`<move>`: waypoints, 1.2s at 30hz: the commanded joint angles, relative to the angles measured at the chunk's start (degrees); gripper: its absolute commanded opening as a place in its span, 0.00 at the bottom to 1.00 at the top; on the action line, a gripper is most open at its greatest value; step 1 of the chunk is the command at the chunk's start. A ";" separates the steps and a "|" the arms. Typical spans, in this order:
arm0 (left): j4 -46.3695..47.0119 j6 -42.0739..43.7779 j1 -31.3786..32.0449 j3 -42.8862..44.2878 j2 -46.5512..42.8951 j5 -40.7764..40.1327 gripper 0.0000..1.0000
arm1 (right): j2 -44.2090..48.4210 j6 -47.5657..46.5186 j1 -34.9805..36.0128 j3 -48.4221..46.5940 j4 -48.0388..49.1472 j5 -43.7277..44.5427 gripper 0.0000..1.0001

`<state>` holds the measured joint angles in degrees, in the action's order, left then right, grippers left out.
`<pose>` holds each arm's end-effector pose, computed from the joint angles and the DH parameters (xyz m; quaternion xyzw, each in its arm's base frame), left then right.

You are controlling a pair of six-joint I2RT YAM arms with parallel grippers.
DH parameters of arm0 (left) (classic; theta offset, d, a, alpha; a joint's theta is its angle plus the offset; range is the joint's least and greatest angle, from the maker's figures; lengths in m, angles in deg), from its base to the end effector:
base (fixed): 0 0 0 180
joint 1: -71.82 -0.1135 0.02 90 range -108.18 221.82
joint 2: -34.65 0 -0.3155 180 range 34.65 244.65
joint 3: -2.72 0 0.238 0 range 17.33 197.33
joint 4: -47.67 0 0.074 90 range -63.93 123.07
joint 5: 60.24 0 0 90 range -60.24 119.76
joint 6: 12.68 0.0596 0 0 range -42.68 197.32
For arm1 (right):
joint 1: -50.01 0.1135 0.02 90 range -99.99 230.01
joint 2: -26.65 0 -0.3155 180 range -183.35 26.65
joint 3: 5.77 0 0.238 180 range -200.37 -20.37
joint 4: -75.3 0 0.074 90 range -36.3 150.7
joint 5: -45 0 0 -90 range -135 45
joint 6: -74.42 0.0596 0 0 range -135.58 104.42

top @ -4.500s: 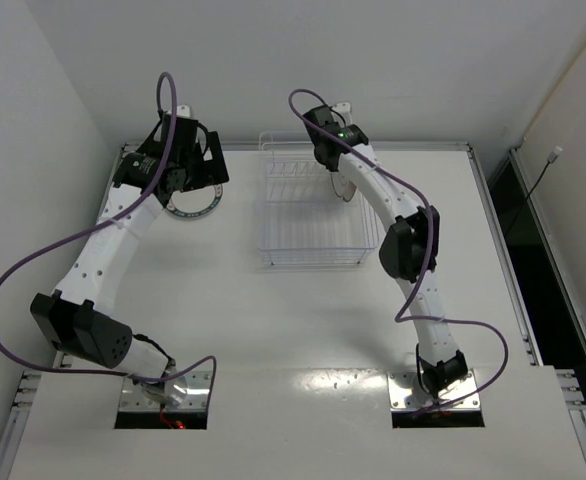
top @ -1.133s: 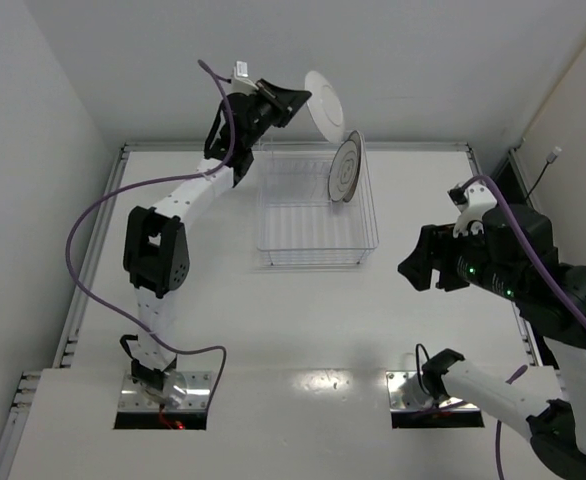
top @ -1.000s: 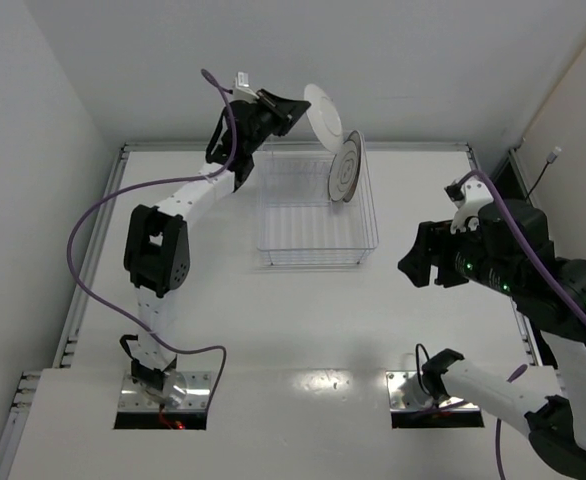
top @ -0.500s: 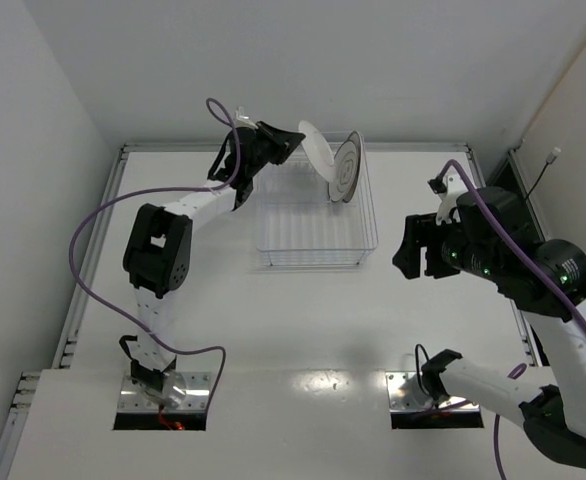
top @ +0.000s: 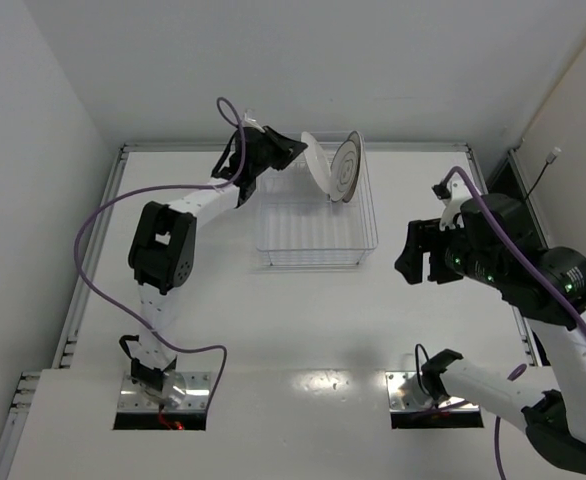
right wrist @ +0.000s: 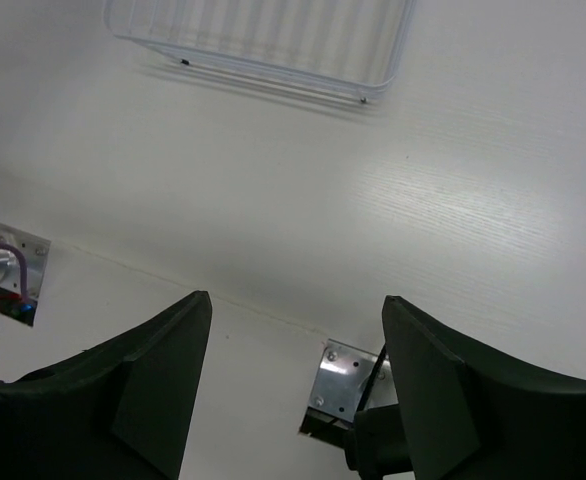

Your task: Load the plates into the dish rack

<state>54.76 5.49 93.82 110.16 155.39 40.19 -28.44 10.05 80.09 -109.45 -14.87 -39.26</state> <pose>0.5010 -0.2141 0.3156 -0.2572 0.6979 -0.5319 0.4048 0.0866 0.0432 0.4623 -0.0148 0.9110 0.1510 0.3834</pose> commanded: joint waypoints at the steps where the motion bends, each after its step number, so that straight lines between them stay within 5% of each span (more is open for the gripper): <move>1: -1.38 3.27 0.59 5.24 1.50 2.40 0.00 | 0.94 0.74 -0.29 1.01 0.16 1.21 0.68; 5: -4.64 5.29 0.59 9.71 2.64 4.06 0.00 | 0.95 1.27 -0.29 1.01 -0.37 1.73 0.70; 8: -7.45 6.87 0.59 12.10 3.87 5.74 0.10 | 1.48 1.27 -0.29 0.48 -0.37 2.35 0.76; 9: -8.15 7.40 0.59 12.71 3.88 6.26 0.22 | 1.48 1.27 -0.29 -0.12 -0.89 2.35 0.77; 11: -9.64 7.41 0.59 12.72 3.88 6.26 0.31 | 2.09 1.79 -0.29 -0.91 -0.89 2.96 0.78; 12: -10.35 7.93 0.59 13.24 3.27 6.26 0.44 | 2.70 1.79 -0.29 -1.44 -1.42 3.57 0.80; 18: -18.95 11.79 0.06 13.25 0.46 5.65 0.73 | 3.84 2.85 -0.29 -4.08 -4.85 7.00 0.82; 19: -20.53 12.67 0.06 13.25 -0.42 4.26 0.84 | 4.37 2.85 -0.29 -4.09 -4.85 7.01 0.84; 20: -24.29 13.55 0.06 13.25 -2.78 3.02 0.84 | 4.99 2.85 -0.29 -4.09 -4.85 5.96 1.00; 22: -27.04 16.19 0.06 10.18 -5.95 -0.22 1.00 | 5.78 2.85 -0.29 -4.09 -4.85 3.24 1.00; 27: -39.78 23.22 0.06 3.42 -16.75 -7.87 1.00 | 7.89 3.46 -0.29 -1.45 -4.85 -1.69 1.00; 32: -45.59 28.59 1.37 -12.39 -39.67 -21.56 1.00 | 11.40 6.26 -0.29 1.36 -4.85 -6.44 1.00; 36: -50.14 32.01 2.08 -23.47 -58.84 -24.94 1.00 | 16.93 10.58 0.23 9.51 -4.85 -7.14 1.00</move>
<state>10.63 32.61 94.87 91.17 106.61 21.62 -14.91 16.39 79.76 -104.38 -16.56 -44.00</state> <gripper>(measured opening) 0.996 1.001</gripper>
